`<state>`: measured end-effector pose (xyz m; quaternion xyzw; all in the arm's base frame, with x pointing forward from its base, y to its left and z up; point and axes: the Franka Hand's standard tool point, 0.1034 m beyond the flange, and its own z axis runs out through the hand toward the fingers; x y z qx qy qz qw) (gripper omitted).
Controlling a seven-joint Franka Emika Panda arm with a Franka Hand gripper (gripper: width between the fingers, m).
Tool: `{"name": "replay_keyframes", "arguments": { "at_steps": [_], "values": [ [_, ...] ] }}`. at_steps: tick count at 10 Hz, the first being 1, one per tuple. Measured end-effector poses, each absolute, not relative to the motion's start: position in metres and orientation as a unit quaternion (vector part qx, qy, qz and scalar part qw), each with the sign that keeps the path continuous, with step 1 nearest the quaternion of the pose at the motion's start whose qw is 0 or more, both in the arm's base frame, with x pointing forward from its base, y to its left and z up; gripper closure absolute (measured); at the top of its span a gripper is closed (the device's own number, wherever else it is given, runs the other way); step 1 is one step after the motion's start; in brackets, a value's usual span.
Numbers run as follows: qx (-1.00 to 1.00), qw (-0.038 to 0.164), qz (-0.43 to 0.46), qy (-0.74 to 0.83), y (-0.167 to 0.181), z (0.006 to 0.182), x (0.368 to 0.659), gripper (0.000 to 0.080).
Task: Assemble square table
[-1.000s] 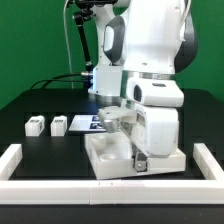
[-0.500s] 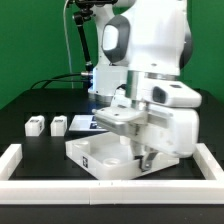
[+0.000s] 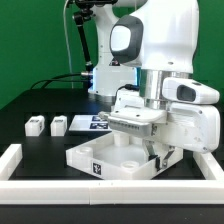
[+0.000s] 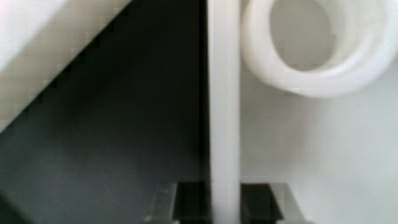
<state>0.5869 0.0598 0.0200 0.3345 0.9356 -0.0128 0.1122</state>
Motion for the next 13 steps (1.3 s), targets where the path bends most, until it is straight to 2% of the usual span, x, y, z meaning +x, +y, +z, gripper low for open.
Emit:
{"name": "replay_keyframes", "arguments": {
  "at_steps": [2,4,5,10,13],
  "values": [
    [0.237,0.11,-0.033,0.965,0.065,0.02,0.586,0.0736],
    [0.149,0.087,-0.05,0.984,0.1,0.024,0.584,0.0736],
    [0.118,0.082,-0.049,0.988,0.105,0.024,0.583,0.0736],
    [-0.023,0.076,-0.076,0.994,0.091,0.018,0.58,0.0736],
    [-0.03,0.054,-0.092,0.994,0.104,0.019,0.581,0.0735]
  ]
}}
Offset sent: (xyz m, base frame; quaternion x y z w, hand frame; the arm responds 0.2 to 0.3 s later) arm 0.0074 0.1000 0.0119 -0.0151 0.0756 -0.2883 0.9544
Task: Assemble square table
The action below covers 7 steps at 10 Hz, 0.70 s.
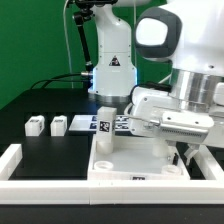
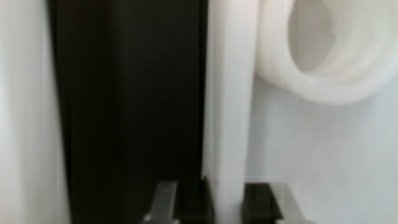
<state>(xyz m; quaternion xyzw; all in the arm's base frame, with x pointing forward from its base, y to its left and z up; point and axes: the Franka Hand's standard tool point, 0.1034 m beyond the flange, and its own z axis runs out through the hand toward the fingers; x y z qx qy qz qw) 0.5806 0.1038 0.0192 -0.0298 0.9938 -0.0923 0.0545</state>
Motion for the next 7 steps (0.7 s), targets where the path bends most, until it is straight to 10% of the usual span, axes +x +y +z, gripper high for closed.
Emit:
{"name": "replay_keyframes", "arguments": {
  "at_steps": [7],
  "values": [
    [-0.011,0.034,-0.106,0.994,0.127,0.016,0.581,0.0736]
  ]
}}
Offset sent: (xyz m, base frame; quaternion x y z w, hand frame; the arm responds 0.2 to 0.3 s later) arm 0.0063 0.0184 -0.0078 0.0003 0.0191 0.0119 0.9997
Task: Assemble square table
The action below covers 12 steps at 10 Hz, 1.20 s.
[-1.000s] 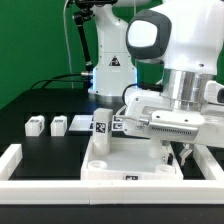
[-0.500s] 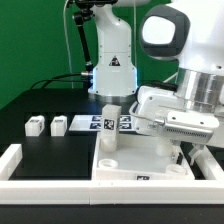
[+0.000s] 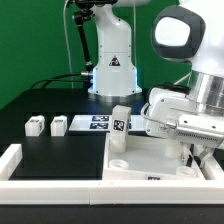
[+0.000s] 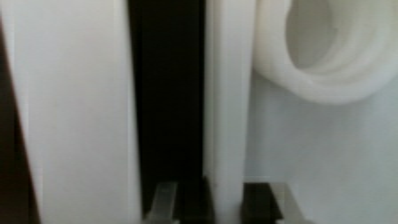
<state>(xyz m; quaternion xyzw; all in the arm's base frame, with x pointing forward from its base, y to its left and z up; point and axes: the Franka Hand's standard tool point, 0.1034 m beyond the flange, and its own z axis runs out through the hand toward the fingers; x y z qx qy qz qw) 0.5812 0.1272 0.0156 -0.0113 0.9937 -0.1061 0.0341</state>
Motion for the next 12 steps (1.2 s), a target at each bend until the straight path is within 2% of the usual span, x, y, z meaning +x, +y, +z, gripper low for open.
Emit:
{"name": "replay_keyframes", "arguments": {
  "at_steps": [5,7,8,9,10,12],
  "values": [
    [-0.008,0.033,-0.11,0.993,0.12,0.016,0.582,0.0735],
    [-0.001,0.032,-0.119,0.992,0.108,0.018,0.584,0.0385],
    [0.001,0.032,-0.126,0.992,0.101,0.02,0.585,0.0252],
    [0.002,0.033,-0.128,0.991,0.097,0.02,0.586,0.0252],
    [0.003,0.033,-0.129,0.991,0.096,0.02,0.586,0.0169],
    [0.004,0.032,-0.129,0.991,0.095,0.02,0.586,0.0151]
  ]
}}
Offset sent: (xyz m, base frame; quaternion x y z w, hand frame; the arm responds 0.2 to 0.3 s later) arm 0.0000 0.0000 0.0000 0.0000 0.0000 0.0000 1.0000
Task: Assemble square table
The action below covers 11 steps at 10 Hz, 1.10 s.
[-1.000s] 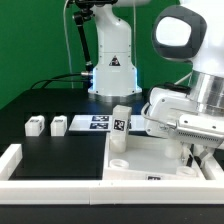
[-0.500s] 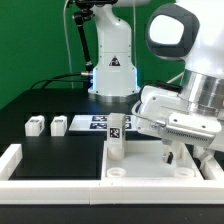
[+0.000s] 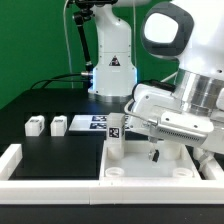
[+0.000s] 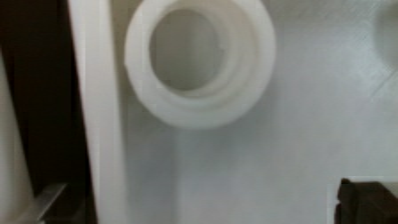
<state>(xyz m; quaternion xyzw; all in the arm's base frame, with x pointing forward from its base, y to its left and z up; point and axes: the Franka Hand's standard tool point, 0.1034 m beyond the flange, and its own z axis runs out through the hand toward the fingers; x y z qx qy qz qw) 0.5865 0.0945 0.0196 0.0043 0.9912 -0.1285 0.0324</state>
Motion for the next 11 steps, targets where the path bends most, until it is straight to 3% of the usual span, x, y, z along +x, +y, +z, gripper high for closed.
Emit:
{"name": "replay_keyframes", "arguments": {
  "at_steps": [5,8,9,11],
  "values": [
    [0.015,0.034,-0.129,0.991,0.094,0.021,0.587,0.015],
    [0.072,0.064,-0.151,0.984,0.081,0.083,0.59,0.015],
    [0.102,0.073,-0.154,0.98,0.07,0.098,0.589,0.015],
    [0.159,0.076,-0.164,0.971,0.03,0.108,0.577,0.015]
  ]
}}
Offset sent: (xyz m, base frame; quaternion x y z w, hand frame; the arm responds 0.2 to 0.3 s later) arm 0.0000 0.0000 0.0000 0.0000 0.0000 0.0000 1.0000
